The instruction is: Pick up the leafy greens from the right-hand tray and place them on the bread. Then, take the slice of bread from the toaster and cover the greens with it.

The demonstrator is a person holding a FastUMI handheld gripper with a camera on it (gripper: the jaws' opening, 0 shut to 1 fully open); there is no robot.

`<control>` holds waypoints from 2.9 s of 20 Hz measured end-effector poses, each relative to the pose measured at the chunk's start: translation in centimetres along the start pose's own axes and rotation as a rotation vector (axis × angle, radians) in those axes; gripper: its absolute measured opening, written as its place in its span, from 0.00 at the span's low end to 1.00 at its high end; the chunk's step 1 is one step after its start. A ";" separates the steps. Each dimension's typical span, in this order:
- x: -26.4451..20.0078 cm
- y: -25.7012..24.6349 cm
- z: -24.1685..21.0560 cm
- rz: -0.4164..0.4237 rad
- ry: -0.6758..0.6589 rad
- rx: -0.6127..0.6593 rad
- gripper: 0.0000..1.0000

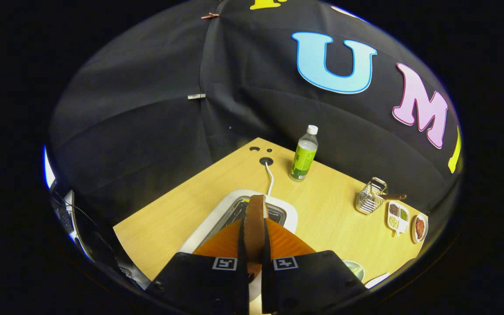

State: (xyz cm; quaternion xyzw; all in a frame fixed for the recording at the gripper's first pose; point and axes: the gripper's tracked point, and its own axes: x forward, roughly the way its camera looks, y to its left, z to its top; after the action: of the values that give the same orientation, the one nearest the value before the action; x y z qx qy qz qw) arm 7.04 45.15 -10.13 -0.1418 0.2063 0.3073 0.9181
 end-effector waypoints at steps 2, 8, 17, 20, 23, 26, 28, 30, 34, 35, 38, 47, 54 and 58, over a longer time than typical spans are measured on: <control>-1.5 -0.1 1.3 0.026 -0.036 0.004 0.15; -5.5 -1.8 4.9 0.067 -0.139 0.038 0.15; -7.9 -9.4 1.0 0.039 -0.128 0.118 0.15; -8.3 -12.0 -1.3 0.017 -0.112 0.157 0.15; -8.4 -14.7 -4.7 -0.009 -0.078 0.189 0.15; -8.3 -17.0 -8.4 -0.022 -0.032 0.266 0.15; -8.2 -17.7 -10.6 -0.010 -0.002 0.345 0.15; -7.8 -17.7 -11.9 0.018 0.008 0.414 0.15; -6.8 -17.3 -15.2 0.034 0.033 0.433 0.15; -6.5 -17.0 -16.0 0.045 0.042 0.448 0.15; -6.2 -17.4 -18.5 0.040 0.059 0.483 0.15; -6.1 -23.2 -23.7 -0.120 0.120 0.537 0.48; -8.2 -24.9 -22.6 -0.179 0.085 0.450 0.99; -10.8 -26.4 -18.4 -0.220 -0.011 0.417 0.99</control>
State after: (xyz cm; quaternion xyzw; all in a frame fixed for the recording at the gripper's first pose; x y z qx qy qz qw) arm 10.27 12.28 -17.64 0.0312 0.2435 0.1570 0.9566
